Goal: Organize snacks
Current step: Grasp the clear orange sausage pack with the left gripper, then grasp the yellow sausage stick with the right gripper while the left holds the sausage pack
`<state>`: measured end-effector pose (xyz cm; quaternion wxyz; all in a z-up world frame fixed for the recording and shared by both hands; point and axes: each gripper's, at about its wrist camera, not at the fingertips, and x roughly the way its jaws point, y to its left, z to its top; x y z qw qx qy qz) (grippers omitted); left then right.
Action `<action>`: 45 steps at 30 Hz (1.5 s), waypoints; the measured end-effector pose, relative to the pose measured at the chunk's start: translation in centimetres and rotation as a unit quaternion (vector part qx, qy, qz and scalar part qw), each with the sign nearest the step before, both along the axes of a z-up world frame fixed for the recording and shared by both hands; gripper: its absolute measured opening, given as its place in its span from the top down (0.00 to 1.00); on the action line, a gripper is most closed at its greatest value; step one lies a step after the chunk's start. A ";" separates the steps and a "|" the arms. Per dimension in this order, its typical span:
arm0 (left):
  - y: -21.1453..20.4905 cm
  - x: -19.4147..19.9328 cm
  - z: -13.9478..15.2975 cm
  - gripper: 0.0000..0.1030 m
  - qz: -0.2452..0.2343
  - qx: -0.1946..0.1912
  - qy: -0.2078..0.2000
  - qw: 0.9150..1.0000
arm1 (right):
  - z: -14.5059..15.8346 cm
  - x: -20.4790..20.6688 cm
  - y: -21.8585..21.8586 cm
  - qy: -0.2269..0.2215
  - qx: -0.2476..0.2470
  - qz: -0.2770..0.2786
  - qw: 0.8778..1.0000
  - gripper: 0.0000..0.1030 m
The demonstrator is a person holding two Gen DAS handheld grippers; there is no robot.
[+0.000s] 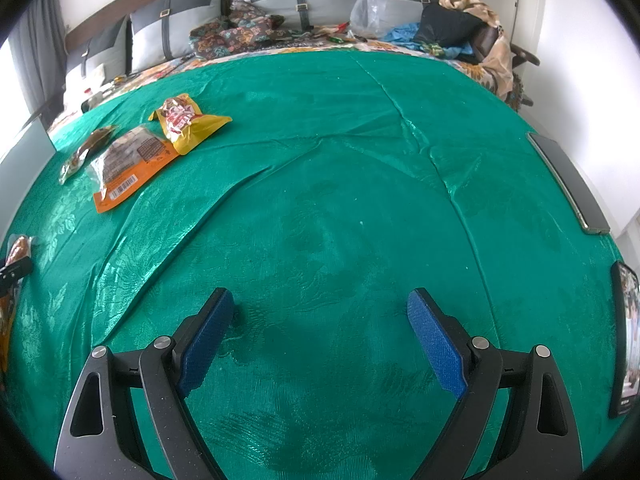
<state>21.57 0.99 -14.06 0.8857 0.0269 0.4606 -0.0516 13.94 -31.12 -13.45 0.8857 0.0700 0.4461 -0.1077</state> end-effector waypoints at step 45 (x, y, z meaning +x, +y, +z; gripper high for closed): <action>0.4 -0.2 -0.1 0.00 0.001 -0.003 -0.003 1.000 | 1.4 18.2 2.0 0.151 0.027 0.090 0.984 0.54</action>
